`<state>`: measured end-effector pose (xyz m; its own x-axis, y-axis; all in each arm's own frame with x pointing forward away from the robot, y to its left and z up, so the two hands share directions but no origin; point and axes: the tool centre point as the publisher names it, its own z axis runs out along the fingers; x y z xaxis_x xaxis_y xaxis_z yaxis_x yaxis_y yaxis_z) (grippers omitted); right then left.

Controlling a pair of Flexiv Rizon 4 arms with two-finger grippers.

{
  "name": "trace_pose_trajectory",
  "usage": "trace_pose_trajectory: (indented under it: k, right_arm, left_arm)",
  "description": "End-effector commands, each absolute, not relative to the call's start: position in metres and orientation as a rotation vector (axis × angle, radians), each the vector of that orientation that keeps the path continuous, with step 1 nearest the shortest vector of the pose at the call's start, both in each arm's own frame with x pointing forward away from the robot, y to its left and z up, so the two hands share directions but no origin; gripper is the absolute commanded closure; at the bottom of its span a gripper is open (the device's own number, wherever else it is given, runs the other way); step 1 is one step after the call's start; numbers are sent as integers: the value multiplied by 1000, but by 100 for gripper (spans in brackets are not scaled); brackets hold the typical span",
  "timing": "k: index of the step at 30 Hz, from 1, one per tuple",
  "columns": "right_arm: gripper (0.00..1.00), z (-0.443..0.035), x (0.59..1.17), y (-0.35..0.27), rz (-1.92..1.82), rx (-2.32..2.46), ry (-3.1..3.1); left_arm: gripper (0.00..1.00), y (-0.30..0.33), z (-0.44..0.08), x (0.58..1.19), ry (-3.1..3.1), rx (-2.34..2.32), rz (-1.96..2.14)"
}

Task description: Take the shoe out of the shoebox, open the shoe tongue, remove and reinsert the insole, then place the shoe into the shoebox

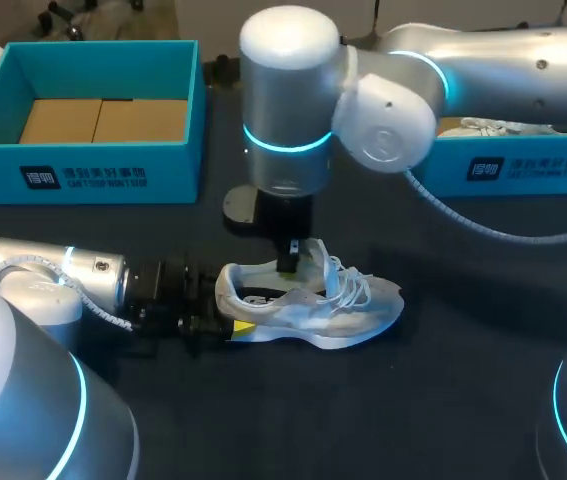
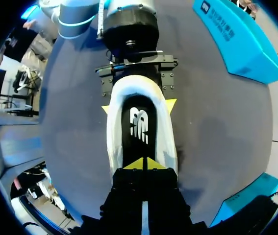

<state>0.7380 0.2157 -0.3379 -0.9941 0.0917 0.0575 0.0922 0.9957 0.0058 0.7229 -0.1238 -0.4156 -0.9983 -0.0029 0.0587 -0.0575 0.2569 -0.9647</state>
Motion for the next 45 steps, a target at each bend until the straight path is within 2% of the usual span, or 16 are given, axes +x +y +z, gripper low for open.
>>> trace_pose_trajectory:
  k: [1,21,37,38,39,42,45]
  right_arm:
    - [100,-347,741,227,63,-113,-3067]
    - [100,-365,704,224,118,-75,-3007]
    - [100,-380,729,211,165,-137,-3150]
    - [73,-381,730,210,161,-141,-3153]
    - [60,-382,730,209,153,-147,-3162]
    - [61,-383,732,208,152,-143,-3167]
    - [56,-382,734,209,152,-137,-3173]
  left_arm:
    - [100,-124,-416,723,-2456,60,1888]
    - [100,-124,-416,723,-2456,60,1888]
    - [100,-124,-416,723,-2456,60,1888]
    - [100,-124,-416,723,-2456,60,1888]
    - [100,-124,-416,723,-2456,60,1888]
    - [100,-124,-416,723,-2456,60,1888]
    - [100,-124,-416,723,-2456,60,1888]
